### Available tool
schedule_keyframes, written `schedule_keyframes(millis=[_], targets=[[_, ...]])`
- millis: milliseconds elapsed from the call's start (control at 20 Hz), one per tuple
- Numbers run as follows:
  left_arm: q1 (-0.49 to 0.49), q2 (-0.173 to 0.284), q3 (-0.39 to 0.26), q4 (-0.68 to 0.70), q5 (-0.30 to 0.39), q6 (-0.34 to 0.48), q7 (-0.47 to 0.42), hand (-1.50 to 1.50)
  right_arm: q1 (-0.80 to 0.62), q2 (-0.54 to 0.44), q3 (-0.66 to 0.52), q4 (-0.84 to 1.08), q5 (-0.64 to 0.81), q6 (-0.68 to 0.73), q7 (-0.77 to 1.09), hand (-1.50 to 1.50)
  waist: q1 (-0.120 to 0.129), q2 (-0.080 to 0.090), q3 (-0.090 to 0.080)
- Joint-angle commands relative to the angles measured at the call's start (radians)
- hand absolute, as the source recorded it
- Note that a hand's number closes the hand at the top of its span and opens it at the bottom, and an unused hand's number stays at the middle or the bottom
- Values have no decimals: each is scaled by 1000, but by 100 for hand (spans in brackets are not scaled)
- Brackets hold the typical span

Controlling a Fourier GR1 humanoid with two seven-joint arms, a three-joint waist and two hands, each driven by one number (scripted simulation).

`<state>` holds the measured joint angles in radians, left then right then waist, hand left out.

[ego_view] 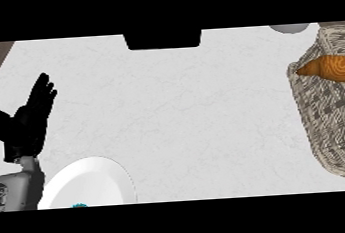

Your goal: Pick the croissant from the placemat and place it in the basket

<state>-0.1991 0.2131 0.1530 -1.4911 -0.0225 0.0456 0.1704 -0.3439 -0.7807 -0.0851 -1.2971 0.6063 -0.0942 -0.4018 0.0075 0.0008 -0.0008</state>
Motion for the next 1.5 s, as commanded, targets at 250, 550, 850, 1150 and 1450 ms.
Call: schedule_keyframes(millis=[250, 550, 850, 1150, 1450], targets=[[-29, 6, 23, 78, -4, -3, -46, 0, -60, 11, 93, 147, 162, 84, 36, 150, -1, 3, 0], [24, -27, -8, 14, -29, 16, -43, 0, -145, 61, 37, 287, 212, 37, -45, 150, 1, 1, 1], [-4, 30, 37, -4, 14, -37, 8, 0, -198, 65, 26, 401, 273, 4, -81, 150, 2, 1, 1], [-38, -14, -3, -7, -12, -2, 50, 0, -213, 52, -5, 535, 319, -79, -176, 150, 1, 2, 1], [-17, 10, 26, -39, -3, -8, 52, 0, -237, 91, 15, 594, 376, -95, -151, 150, 4, 1, 1]])
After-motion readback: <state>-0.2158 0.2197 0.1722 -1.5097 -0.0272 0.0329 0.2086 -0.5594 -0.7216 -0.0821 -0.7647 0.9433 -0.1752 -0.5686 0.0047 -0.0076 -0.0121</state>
